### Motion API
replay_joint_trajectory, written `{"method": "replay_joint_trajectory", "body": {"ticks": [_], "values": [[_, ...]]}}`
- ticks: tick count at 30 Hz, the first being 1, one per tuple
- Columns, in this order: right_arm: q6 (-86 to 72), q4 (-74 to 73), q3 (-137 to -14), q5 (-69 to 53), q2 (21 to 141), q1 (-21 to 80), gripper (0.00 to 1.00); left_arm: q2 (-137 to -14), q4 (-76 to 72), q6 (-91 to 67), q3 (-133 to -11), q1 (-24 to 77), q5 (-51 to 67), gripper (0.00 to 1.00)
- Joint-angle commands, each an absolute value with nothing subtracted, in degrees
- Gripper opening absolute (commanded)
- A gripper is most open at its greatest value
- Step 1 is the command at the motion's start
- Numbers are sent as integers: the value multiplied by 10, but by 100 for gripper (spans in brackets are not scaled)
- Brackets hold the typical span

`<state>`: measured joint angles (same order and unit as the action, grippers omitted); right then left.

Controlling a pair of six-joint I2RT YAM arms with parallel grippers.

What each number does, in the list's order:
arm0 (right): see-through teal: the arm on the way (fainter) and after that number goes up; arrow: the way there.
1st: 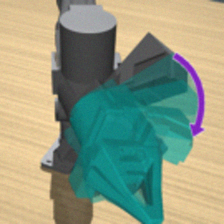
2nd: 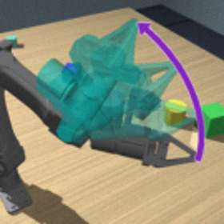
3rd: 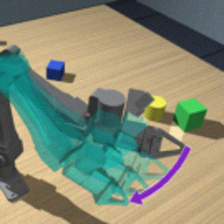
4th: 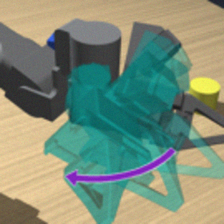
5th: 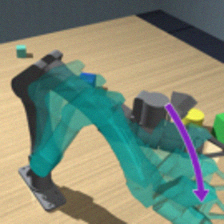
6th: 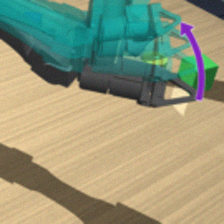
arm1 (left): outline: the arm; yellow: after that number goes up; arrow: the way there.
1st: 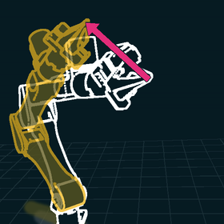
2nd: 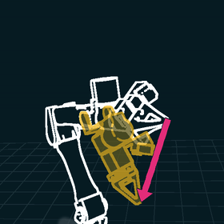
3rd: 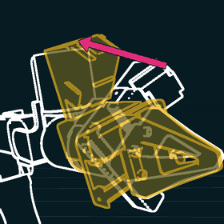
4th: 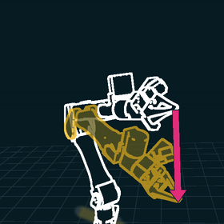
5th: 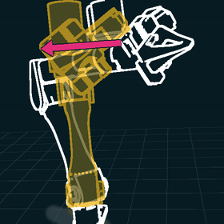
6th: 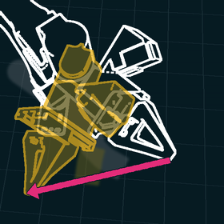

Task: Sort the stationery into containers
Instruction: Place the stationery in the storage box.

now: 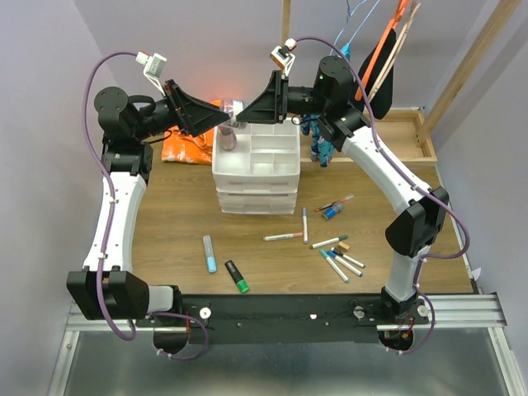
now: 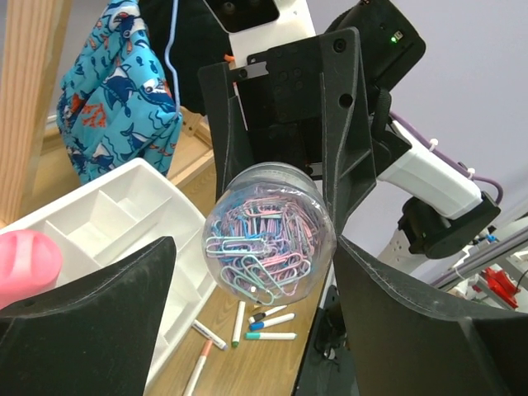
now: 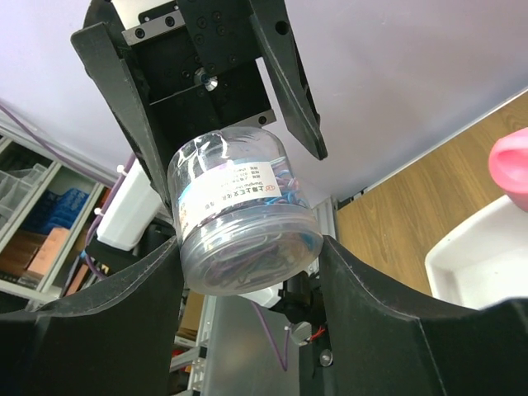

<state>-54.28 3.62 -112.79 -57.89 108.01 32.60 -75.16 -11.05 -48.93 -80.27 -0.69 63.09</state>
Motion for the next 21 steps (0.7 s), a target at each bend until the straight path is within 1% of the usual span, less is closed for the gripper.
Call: {"method": "replay_joint_trajectory", "body": {"ticks": [1,8,10,11,12,13,14,15,17,21], "values": [[-498,22,-1138,-605,1059,309,55,-744,-76,-454,-829,-30,616,86],[-478,6,-1156,-598,1066,288,51,-726,-40,-426,-816,-33,615,86],[-417,-41,-1187,-585,1077,288,50,-718,-13,-404,-828,-42,613,87],[-391,-96,-1208,-584,1085,288,49,-715,-1,-386,-843,-53,614,87],[-323,-148,-1287,-578,1116,288,49,-708,39,-353,-850,-61,615,87],[-290,-202,-1328,-569,1134,288,49,-705,60,-331,-856,-67,615,87],[-260,-287,-1365,-563,1149,289,47,-701,95,-313,-865,-72,614,87],[-201,-325,-1425,-550,1164,288,47,-691,112,-276,-866,-80,612,87],[-150,-391,-1441,-521,1175,289,48,-679,130,-258,-857,-87,601,87],[-25,-428,-1398,-463,1144,296,49,-646,150,-234,-831,-100,591,87]]}}
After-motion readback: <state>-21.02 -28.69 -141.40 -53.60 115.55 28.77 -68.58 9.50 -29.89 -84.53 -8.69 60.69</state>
